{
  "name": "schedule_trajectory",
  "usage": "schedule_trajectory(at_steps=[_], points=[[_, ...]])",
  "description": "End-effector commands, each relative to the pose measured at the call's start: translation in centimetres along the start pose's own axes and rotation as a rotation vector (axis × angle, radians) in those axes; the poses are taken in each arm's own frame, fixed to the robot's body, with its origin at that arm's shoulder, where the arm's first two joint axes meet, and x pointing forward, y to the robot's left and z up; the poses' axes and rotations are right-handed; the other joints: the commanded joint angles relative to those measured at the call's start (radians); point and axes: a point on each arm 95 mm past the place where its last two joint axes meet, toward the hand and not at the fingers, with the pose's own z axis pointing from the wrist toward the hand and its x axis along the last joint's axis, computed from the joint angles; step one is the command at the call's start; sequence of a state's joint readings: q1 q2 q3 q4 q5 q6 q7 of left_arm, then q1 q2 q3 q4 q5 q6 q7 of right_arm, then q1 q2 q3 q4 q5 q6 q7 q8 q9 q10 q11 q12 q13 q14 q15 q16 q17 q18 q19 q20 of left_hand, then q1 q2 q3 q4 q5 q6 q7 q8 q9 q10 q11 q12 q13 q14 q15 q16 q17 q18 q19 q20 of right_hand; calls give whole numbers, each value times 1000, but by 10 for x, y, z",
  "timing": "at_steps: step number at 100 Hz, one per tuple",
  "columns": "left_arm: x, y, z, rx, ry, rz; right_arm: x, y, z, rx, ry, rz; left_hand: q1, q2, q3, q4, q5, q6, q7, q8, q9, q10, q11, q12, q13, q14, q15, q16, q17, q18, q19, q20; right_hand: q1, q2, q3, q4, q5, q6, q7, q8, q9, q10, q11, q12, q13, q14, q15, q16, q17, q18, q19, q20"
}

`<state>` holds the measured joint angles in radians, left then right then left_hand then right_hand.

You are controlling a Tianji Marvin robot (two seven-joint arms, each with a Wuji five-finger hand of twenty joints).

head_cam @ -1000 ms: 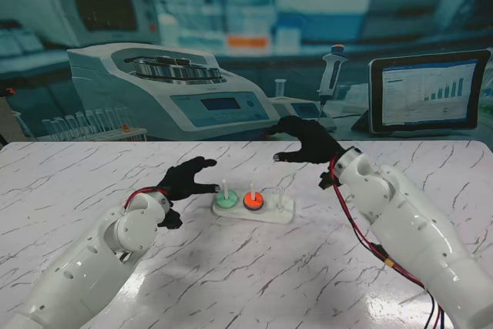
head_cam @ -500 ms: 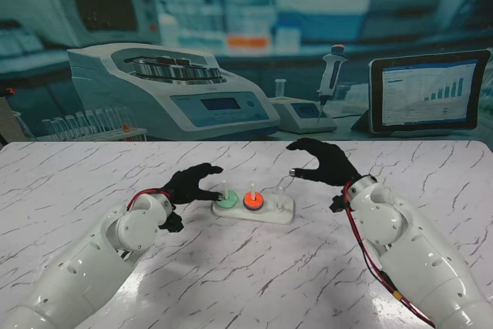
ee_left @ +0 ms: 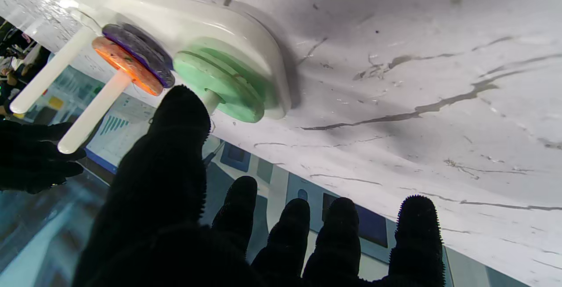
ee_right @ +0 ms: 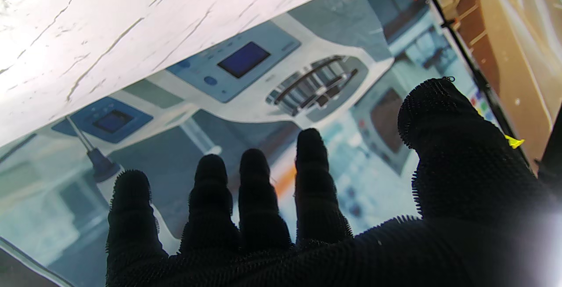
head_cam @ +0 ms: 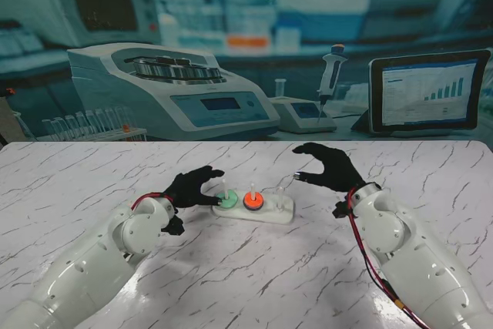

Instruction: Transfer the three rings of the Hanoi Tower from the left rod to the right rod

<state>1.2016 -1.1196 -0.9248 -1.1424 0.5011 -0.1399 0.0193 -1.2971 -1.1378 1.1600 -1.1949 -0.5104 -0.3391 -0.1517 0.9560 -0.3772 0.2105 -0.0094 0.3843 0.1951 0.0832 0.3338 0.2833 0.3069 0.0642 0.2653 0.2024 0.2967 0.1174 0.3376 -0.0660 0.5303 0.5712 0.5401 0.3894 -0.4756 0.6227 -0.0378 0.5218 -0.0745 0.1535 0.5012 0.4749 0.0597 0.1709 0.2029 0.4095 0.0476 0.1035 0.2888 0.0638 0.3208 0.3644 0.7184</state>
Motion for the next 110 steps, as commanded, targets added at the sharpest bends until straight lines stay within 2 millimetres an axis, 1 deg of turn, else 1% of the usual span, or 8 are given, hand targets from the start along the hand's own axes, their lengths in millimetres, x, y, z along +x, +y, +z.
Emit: schedule_trajectory(at_steps=[1, 23, 41, 110], points=[[7, 6, 3, -18, 34, -6, 4, -4, -1, -5, 2, 14, -9, -36, 44, -7, -23, -11, -7, -11, -36, -6, -12, -3, -24, -24, -10, -6, -15, 10, -20, -8, -22, -4, 9, 16, -18, -15, -12, -17, 29, -22, -6, -9, -33, -11, 12, -8, -19, -93, -12, -6], [7, 12, 5, -47, 34, 7, 3, -4, -2, -14, -3, 19, -21, -48, 62, -8, -25, -17, -6, -7, -50, -5, -13, 0, -31, -22, -12, -4, -20, 11, -25, -7, -14, -1, 5, 17, -13, -10, -4, -16, 35, -14, 1, -3, -32, 0, 27, 3, -25, -81, 1, 0], [6, 12, 4, -85, 44, 5, 3, -4, -2, -15, -7, 22, -34, -52, 77, -10, -20, -31, -3, -3, -53, -10, -13, 0, -43, -25, -20, -8, -28, 9, -37, -11, -8, 0, 2, 18, -9, -10, 2, -15, 39, -6, 6, 2, -30, 11, 38, 13, -30, -77, 7, 4], [9, 17, 10, -171, 52, 5, 0, -4, -2, -27, -10, 27, -32, -43, 85, -14, -7, -32, 3, 8, -51, -8, -14, 0, -49, -26, -23, -12, -30, 6, -58, -15, 8, 9, -11, 18, 6, -22, 17, -13, 52, -14, 16, 12, -27, 12, 69, 38, -32, -79, 16, 7]])
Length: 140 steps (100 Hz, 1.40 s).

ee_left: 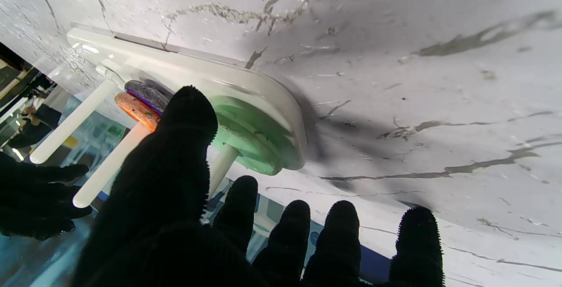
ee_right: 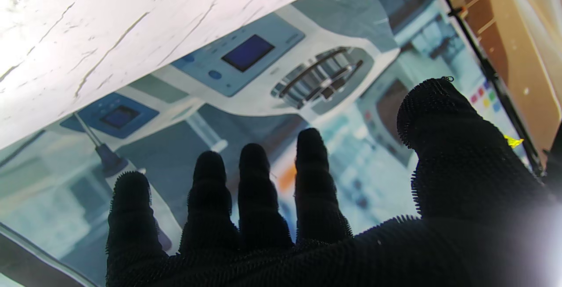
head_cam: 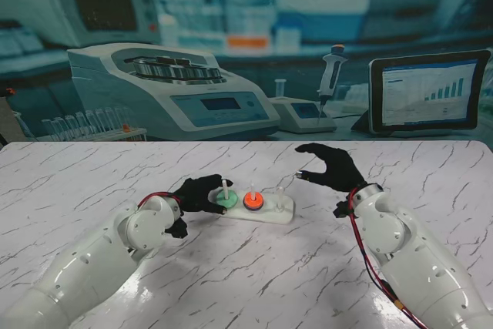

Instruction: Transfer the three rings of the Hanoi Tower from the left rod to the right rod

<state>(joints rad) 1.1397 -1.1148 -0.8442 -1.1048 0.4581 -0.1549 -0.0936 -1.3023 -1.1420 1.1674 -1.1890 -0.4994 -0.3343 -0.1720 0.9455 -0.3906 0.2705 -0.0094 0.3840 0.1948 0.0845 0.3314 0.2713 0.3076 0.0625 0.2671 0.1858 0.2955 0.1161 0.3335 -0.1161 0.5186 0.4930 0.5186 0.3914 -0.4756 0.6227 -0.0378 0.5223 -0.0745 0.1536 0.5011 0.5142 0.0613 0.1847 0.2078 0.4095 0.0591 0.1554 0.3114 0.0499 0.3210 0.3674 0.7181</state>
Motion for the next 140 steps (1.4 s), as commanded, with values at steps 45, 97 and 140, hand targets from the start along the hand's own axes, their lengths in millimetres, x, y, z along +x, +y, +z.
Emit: schedule_trajectory(at_steps=[45, 97, 140], points=[[2, 11, 2, -31, 4, 54, 2, -5, 0, -6, 7, 15, -9, -29, 35, -12, 62, -89, 65, 69, -34, -10, -10, 1, -23, -27, -15, -3, 26, 18, 27, 13, 15, 16, -18, 19, 10, -11, 24, -12, 14, -8, 9, 11, -46, 0, 18, 19, -20, -74, 15, 9], [2, 11, 4, -12, 0, 97, 2, -5, 0, -6, 5, 17, -16, -26, 42, -13, 6, -67, 37, 90, -47, 0, -10, 3, -24, -26, -13, 0, 26, 18, 38, 17, 20, 18, -24, 20, 10, -9, 29, -11, 16, -7, 14, 14, -39, 1, 3, 22, -22, -75, 16, 10], [2, 5, 4, -48, 9, 108, 2, -5, 0, -5, 4, 18, -36, -33, 35, -14, -55, -6, -17, 50, -122, 15, -32, -7, -60, -19, -26, -6, 11, 13, 19, 7, 24, 18, -25, 20, 21, -20, 36, -10, 28, -13, 19, 18, -36, -3, 1, 26, -20, -76, 17, 10]])
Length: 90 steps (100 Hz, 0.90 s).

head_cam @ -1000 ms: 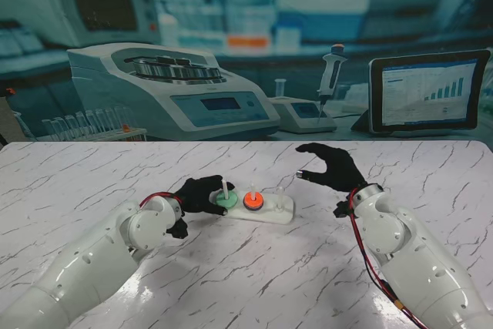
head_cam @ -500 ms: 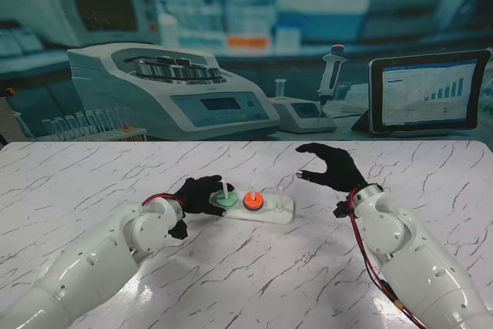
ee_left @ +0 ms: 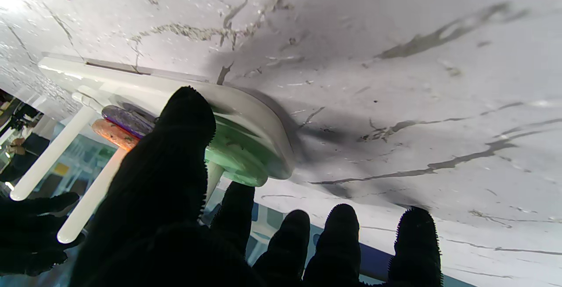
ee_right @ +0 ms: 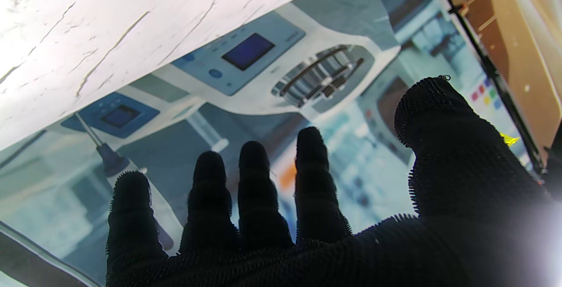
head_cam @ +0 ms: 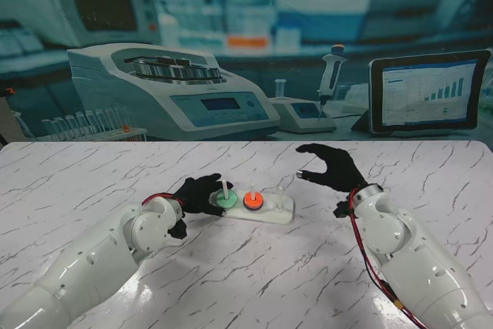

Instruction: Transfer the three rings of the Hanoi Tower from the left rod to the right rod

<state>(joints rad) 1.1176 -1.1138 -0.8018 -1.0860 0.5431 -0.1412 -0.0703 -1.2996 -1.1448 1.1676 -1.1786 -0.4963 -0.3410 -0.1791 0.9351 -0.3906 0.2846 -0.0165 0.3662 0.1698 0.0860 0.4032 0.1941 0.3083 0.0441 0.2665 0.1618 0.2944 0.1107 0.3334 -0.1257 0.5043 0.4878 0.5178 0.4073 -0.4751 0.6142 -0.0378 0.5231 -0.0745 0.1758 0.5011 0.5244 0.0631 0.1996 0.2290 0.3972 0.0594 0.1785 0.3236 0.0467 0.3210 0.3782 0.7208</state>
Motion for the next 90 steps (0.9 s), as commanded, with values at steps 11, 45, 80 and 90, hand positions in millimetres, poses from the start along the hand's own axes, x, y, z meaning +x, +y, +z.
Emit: schedule_trajectory(at_steps=[11, 45, 80, 90], points=[[3, -2, 0, -60, 25, 15, 3, -5, 0, -1, 6, 12, -30, -28, 16, -8, -37, 26, -20, -26, -59, 18, -16, -8, -48, -16, -24, -8, 16, 25, 14, 3, 10, 17, -17, 20, 23, -21, 16, -9, 21, -14, 6, -1, -5, 4, -13, 17, -16, -76, 7, 8], [5, -3, 1, -73, 14, 25, 3, -5, 0, -2, 6, 13, -9, 14, -59, -10, 21, 15, 40, 19, -59, 15, -12, -5, -52, -19, -21, -8, 19, 20, 4, 1, 17, 15, -19, 20, 28, -12, 21, -8, 28, -7, 13, 3, -12, 6, 7, 20, -14, -73, 6, 7], [7, 1, 5, -31, 3, 28, 2, -4, -1, -3, 0, 8, 18, 23, -90, -3, 14, -2, 103, 142, -52, 19, -7, 4, -41, -20, -13, 1, 24, 21, 25, 11, 21, 12, -21, 20, 29, -8, 24, -8, 24, -7, 15, 4, -17, 5, 16, 17, -14, -74, 6, 6], [7, 1, 6, -23, 4, 29, 2, -4, -1, -3, -2, 10, 24, 40, -98, -4, 14, -14, 119, 187, -47, 15, -4, 7, -36, -22, -10, 4, 24, 20, 32, 14, 21, 13, -21, 20, 28, -11, 24, -8, 24, -10, 15, 4, -17, 4, 18, 16, -13, -74, 6, 6]])
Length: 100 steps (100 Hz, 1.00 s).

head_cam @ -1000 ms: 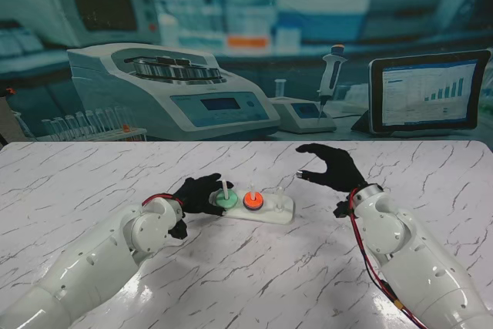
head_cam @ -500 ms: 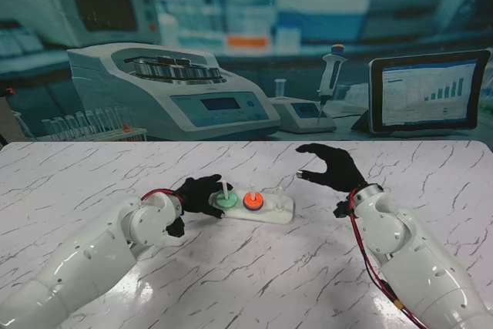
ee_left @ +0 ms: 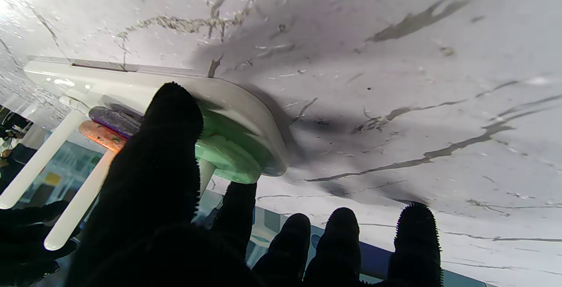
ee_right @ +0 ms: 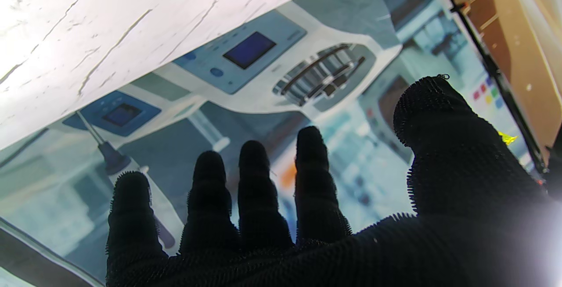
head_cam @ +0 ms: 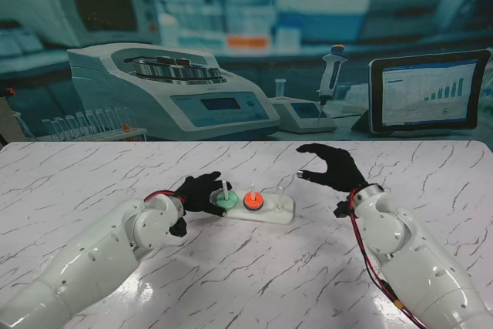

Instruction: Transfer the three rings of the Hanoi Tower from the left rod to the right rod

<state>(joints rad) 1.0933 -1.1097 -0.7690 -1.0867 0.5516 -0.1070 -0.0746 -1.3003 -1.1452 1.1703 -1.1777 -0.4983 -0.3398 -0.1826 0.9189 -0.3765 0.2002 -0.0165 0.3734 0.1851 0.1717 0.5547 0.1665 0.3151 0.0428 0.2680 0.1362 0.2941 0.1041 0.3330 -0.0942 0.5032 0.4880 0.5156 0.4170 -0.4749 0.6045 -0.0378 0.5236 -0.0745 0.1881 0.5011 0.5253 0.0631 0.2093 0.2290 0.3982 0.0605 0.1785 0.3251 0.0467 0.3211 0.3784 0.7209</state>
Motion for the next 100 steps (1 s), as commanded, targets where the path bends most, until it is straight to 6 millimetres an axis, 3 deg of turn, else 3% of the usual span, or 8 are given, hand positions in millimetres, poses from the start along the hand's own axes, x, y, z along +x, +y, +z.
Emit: schedule_trajectory(at_steps=[1, 43, 81, 100], points=[[6, 5, 2, -10, 24, -4, 3, -5, -1, 1, 0, 11, 40, 28, -13, -4, 7, -31, 33, 37, -19, 8, -3, 6, -10, -22, -3, 4, -7, 21, 32, 16, 11, 13, -11, 20, 27, -11, 12, -8, 22, -9, 5, 4, -17, 2, 18, 14, -13, -74, 6, 6], [8, 5, 4, 22, 11, 4, 2, -6, -1, 1, -5, 15, 124, 105, -120, -4, 43, -95, 153, 205, 22, -10, 8, 13, 16, -26, 8, 12, 3, 23, 61, 19, 12, 16, -13, 21, 24, -5, 11, -10, 20, -7, 4, 3, -19, 0, 18, 11, -11, -75, 7, 7], [9, 4, 4, 58, 6, -7, 2, -7, -2, 2, -9, 17, 158, 149, -162, -10, 85, -123, 230, 235, 75, -23, 26, 20, 37, -27, 16, 17, 9, 26, 76, 22, 14, 15, -15, 21, 23, 5, 13, -10, 17, 2, 8, 5, -21, 5, 22, 11, -11, -73, 8, 7], [9, 0, 1, 55, 9, -29, 1, -7, -2, 3, -10, 19, 180, 160, -212, -14, 121, -128, 256, 188, 91, -34, 25, 15, 41, -26, 13, 14, 7, 29, 75, 16, 15, 16, -15, 22, 22, 7, 13, -10, 16, 3, 9, 5, -25, 4, 23, 11, -12, -73, 7, 7]])
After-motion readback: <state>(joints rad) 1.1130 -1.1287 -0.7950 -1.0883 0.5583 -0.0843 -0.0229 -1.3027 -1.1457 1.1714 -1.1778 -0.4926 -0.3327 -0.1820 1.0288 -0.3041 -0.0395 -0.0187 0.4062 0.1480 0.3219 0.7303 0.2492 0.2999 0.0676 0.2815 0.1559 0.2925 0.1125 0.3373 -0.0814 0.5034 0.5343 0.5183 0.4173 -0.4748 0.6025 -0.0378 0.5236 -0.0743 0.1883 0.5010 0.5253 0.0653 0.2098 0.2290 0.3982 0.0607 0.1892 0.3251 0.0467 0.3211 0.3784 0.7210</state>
